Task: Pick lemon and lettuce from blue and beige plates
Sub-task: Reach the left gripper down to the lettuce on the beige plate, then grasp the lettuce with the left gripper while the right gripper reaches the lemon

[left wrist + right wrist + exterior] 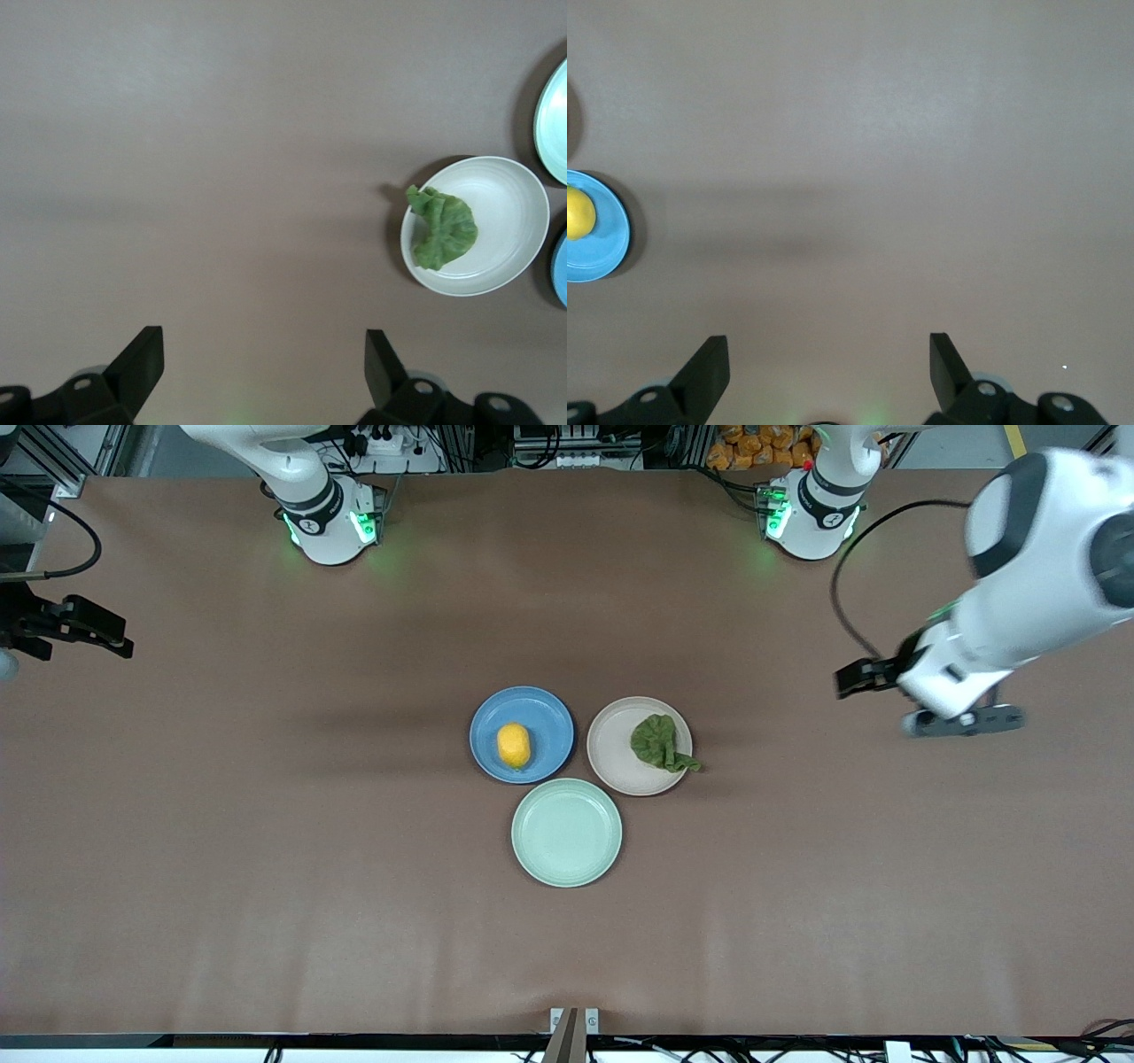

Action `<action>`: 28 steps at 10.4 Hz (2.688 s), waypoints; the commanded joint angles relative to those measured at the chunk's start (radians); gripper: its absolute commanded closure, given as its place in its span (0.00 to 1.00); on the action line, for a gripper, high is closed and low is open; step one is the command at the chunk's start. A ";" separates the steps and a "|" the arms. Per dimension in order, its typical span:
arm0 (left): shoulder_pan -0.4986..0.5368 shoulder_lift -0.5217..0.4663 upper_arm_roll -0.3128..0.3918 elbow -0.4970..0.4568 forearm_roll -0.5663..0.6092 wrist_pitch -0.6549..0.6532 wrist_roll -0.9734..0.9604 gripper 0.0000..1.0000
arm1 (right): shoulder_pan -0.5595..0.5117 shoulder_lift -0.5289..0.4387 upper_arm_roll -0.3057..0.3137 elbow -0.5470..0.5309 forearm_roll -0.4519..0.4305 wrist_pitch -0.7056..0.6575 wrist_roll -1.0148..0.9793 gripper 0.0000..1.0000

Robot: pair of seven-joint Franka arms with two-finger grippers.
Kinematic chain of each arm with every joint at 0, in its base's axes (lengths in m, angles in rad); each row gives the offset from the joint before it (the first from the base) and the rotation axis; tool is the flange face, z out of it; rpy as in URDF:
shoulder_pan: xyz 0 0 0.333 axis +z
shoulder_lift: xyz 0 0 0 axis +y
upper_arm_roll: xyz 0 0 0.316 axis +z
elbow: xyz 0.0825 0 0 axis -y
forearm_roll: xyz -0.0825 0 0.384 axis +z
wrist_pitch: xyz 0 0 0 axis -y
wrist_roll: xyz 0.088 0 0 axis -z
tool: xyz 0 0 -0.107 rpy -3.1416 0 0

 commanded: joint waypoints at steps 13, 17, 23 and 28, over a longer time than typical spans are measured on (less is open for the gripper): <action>-0.324 0.522 -0.042 0.115 0.215 0.354 -0.542 0.00 | 0.035 0.022 0.060 -0.024 -0.003 -0.030 0.015 0.00; -0.364 0.582 -0.038 0.128 0.264 0.361 -0.613 0.03 | 0.114 0.158 0.078 -0.023 0.000 0.048 0.020 0.00; -0.371 0.607 -0.037 0.132 0.264 0.369 -0.613 0.41 | 0.263 0.372 0.080 -0.024 0.126 0.279 0.311 0.00; -0.364 0.596 -0.037 0.161 0.263 0.366 -0.613 1.00 | 0.331 0.482 0.150 -0.102 0.166 0.567 0.527 0.00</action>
